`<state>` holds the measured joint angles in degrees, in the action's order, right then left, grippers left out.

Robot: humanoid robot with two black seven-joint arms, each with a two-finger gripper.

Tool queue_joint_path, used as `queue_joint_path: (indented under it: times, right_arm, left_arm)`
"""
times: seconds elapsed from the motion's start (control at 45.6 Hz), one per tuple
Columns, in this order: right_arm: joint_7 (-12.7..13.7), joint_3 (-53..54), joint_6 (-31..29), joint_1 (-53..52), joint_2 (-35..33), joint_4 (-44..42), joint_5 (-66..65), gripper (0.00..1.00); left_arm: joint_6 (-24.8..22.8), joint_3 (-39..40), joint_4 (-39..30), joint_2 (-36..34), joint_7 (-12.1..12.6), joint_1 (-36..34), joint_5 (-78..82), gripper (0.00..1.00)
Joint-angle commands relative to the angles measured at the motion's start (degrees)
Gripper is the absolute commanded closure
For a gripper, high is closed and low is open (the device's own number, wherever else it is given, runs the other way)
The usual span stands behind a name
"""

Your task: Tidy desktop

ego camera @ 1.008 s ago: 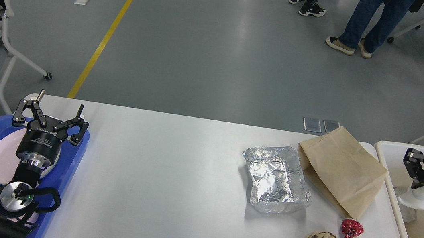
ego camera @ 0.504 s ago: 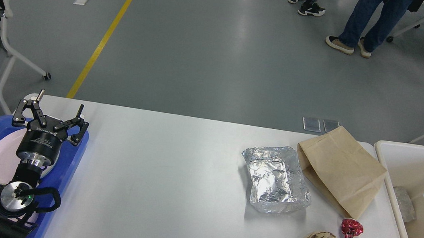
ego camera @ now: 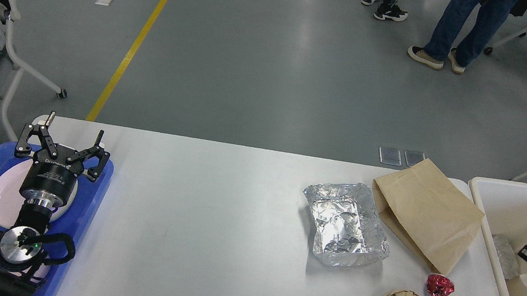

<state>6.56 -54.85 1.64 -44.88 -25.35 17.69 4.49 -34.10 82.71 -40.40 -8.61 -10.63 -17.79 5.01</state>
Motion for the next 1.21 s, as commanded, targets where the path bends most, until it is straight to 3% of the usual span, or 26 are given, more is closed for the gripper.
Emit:
queue_joint_path:
  times: [0.0, 0.175, 0.482, 0.592, 0.614, 0.986, 1.184]
  right_arm:
    - [0.0, 3.6, 4.9, 7.1, 3.7, -6.3, 0.0, 1.00]
    - [0.7, 4.1, 6.0, 12.4, 6.9, -13.3, 0.1, 1.00]
    - [0.6, 4.3, 7.4, 12.8, 6.9, -13.2, 0.1, 1.00]
    - [0.6, 4.1, 11.4, 12.7, 6.5, -13.0, 0.0, 0.02]
    - [0.6, 4.1, 12.0, 12.5, 6.5, -12.9, 0.0, 0.00]
    - [0.5, 4.2, 12.2, 12.5, 6.7, -12.0, -0.1, 0.00]
    - [0.7, 4.2, 10.4, 7.3, 3.5, -4.4, -0.1, 0.00]
  left_arm:
    - [0.0, 0.0, 0.0, 0.0, 0.0, 0.0, 0.0, 0.04]
    - [0.0, 0.0, 0.0, 0.0, 0.0, 0.0, 0.0, 0.04]
    - [0.0, 0.0, 0.0, 0.0, 0.0, 0.0, 0.0, 0.04]
    - [0.0, 0.0, 0.1, 0.0, 0.0, 0.0, 0.0, 0.04]
    - [0.0, 0.0, 0.1, 0.0, 0.0, 0.0, 0.0, 0.04]
    - [0.0, 0.0, 0.0, 0.0, 0.0, 0.0, 0.0, 0.04]
    - [0.0, 0.0, 0.1, 0.0, 0.0, 0.0, 0.0, 0.04]
